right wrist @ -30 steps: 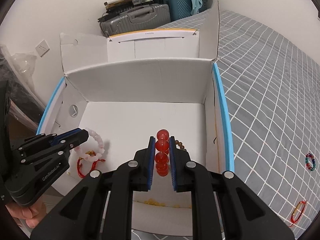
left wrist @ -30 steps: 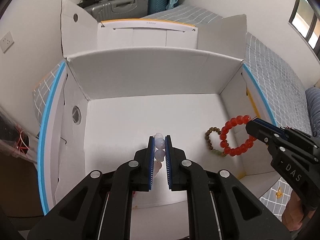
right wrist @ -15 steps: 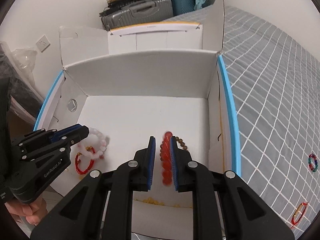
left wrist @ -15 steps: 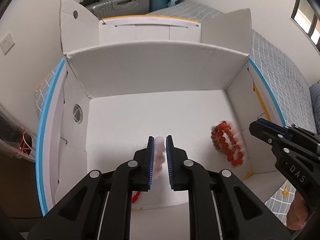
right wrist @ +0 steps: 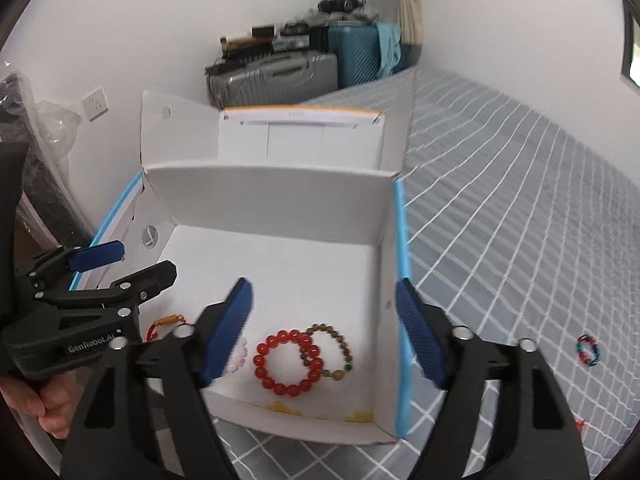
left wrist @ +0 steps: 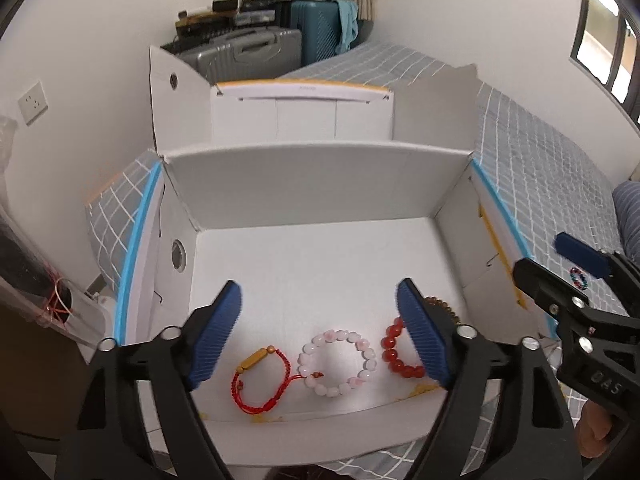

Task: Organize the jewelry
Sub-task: 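Move both tools back over the remaining bracelets on the bed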

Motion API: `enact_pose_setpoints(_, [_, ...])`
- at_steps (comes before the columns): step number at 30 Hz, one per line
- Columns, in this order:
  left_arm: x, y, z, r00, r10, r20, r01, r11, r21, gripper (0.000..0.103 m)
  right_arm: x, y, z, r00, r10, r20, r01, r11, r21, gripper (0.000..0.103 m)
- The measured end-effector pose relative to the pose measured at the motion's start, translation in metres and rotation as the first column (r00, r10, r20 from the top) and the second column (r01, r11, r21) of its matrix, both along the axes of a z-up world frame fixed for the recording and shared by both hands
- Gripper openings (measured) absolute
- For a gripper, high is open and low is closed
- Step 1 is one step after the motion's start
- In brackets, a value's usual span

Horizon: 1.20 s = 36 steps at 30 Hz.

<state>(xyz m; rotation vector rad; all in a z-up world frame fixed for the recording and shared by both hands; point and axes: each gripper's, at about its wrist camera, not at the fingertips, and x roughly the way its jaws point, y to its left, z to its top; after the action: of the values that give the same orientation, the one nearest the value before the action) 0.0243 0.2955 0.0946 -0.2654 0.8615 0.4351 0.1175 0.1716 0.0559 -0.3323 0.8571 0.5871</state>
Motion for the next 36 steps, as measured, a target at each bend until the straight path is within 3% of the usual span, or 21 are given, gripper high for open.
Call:
enact_pose_setpoints(5, [-0.003, -0.021, 0.015, 0.998, -0.028, 0.050, 0.027, 0.999, 0.025, 0.094, -0.014, -0.036, 0.026, 0.993, -0.054, 0.104, 0.052, 0.998, 0.026, 0.092])
enact_pose_setpoints(18, [0.019, -0.118, 0.027, 0.967, -0.223, 0.124, 0.220, 0.975, 0.041, 0.097, -0.029, -0.149, 0.059, 0.951, -0.244, 0.188, 0.241, 0.970, 0.040, 0.095])
enact_pose_setpoints(28, [0.041, -0.214, 0.002, 0.906, -0.406, 0.120, 0.409, 0.913, -0.002, 0.097, -0.049, -0.252, 0.059, 0.886, -0.418, 0.202, 0.421, 0.907, 0.029, 0.095])
enact_pose_setpoints(36, [0.046, -0.279, -0.024, 0.844, -0.527, 0.105, 0.531, 0.847, -0.024, 0.097, -0.075, -0.327, 0.034, 0.820, -0.542, 0.186, 0.548, 0.836, 0.022, 0.095])
